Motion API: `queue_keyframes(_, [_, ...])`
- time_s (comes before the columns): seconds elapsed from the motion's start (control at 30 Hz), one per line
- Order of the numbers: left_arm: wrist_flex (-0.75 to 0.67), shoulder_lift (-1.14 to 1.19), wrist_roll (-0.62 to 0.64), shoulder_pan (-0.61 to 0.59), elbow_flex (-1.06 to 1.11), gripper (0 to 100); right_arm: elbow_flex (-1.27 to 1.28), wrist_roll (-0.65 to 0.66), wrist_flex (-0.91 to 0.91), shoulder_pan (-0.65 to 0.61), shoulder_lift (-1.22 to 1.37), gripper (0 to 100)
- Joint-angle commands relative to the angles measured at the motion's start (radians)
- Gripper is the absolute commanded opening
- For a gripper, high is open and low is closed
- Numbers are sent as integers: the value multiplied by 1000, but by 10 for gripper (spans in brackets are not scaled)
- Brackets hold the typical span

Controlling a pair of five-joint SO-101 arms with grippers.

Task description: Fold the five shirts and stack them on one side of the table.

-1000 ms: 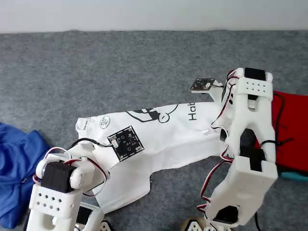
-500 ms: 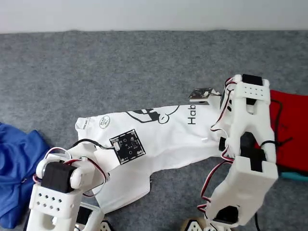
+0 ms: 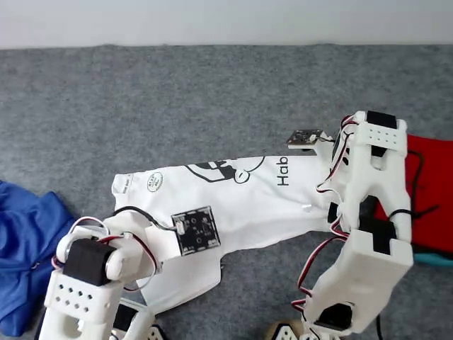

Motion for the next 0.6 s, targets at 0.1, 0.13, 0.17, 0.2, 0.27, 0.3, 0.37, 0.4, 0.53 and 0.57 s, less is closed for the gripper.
queue_keyframes(0.1, [26, -5, -9, 72, -51, 14, -6, 11, 19, 12, -62, 16])
queue_keyframes(0.13, [26, -5, -8, 66, -53, 15, -6, 11, 24, 12, -62, 19])
queue_keyframes(0.17, [26, -5, -8, 54, -58, 18, -6, 11, 25, 12, -62, 35])
queue_keyframes(0.2, [26, -6, -6, 37, -59, 32, -6, 9, 27, 12, -62, 61])
queue_keyframes(0.27, [26, -9, 3, -11, -59, 88, -6, 6, 41, 12, -62, 142])
queue_keyframes(0.3, [26, -12, 23, -37, -59, 120, -6, -5, 42, 12, -64, 183])
queue_keyframes(0.37, [26, -15, 52, -80, -68, 167, -9, -68, 41, 13, -79, 236])
queue_keyframes(0.4, [26, -15, 63, -94, -84, 175, -17, -89, 41, 12, -88, 249])
queue_keyframes(0.53, [26, -15, 66, -118, -173, 175, -55, -92, 39, 12, -116, 258])
queue_keyframes(0.57, [26, -15, 66, -118, -194, 175, -69, -92, 39, 12, -120, 258])
